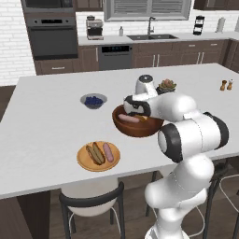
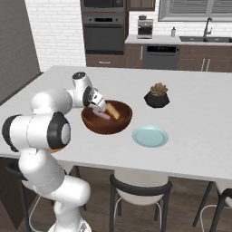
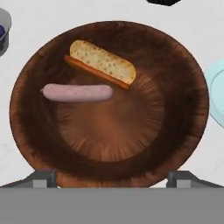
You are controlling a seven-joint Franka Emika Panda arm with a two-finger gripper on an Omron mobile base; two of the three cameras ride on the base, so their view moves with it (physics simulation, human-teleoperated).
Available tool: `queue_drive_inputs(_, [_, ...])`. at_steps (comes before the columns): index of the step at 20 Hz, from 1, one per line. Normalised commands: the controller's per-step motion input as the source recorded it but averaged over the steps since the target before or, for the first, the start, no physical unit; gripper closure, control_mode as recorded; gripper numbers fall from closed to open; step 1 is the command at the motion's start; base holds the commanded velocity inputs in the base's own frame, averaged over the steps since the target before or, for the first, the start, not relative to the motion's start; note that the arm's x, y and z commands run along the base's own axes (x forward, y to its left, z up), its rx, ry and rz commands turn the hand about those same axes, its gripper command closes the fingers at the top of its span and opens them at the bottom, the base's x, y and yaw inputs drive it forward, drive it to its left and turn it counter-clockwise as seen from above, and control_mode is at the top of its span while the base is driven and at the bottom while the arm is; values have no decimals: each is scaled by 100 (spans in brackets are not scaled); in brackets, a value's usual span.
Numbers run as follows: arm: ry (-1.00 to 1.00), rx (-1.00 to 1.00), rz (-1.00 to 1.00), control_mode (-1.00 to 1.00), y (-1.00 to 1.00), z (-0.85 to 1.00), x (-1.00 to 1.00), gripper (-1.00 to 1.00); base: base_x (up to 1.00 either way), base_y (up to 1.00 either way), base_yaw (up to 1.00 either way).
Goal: Place one bun and one sausage from the bowl on each plate.
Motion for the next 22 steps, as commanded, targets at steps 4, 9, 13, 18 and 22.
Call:
queue_drive_inputs(4, [0, 0, 52, -100, -81, -11, 79, -100, 0, 0, 0])
queue_drive_inputs(9, [2, -11, 52, -100, -36, -37, 45, -100, 0, 0, 0])
queue_drive_inputs(13, [0, -29, 12, -100, 9, -54, 2, -100, 0, 0, 0])
queue_drive_inputs(18, [9, -15, 0, -100, 21, -6, 24, -100, 0, 0, 0])
queue_drive_inputs(22, [6, 0, 0, -100, -1, -2, 17, -100, 0, 0, 0])
